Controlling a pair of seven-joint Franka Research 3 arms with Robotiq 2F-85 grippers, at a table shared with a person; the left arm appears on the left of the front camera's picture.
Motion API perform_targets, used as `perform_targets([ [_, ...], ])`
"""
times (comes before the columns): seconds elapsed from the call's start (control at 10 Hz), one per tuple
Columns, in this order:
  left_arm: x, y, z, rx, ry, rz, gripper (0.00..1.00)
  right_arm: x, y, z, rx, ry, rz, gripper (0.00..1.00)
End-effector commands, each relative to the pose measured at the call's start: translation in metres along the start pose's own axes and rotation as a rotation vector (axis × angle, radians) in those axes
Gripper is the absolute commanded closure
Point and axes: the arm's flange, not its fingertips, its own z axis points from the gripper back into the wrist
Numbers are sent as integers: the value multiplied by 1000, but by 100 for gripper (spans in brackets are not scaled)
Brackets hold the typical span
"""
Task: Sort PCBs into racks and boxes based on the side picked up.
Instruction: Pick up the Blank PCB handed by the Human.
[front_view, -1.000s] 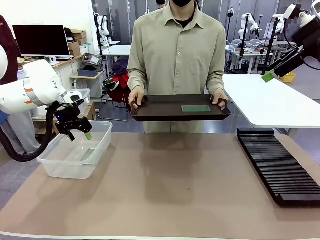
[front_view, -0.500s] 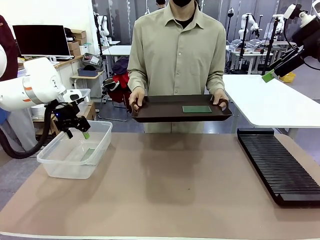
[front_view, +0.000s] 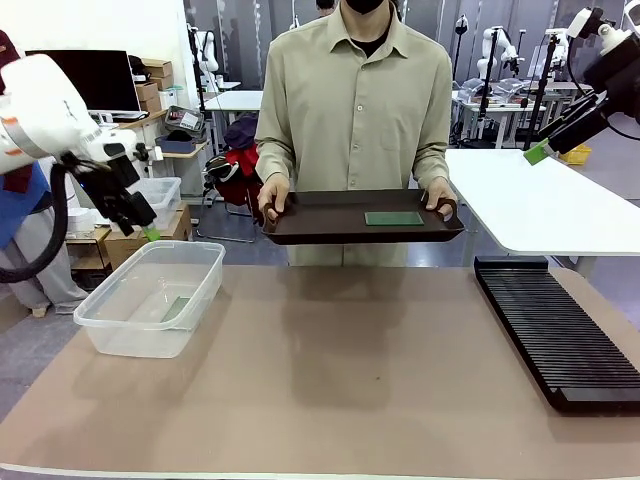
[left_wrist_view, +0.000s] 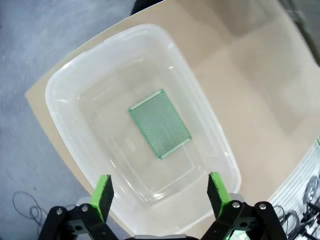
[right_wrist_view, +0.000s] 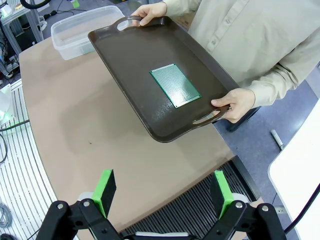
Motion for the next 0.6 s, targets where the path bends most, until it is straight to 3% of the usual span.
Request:
perform_targets([
  [0.0, -6, 2, 31, -70, -43, -87, 0, -3, 0, -1, 13, -1, 15, 0],
  [0.3, -4, -3, 68, -70, -83, -169, 0, -3, 0, -1, 13, -1, 15, 0],
  [0.5, -4, -6, 67, -35, -65, -134, 0, -3, 0, -1, 13, -1, 15, 0],
])
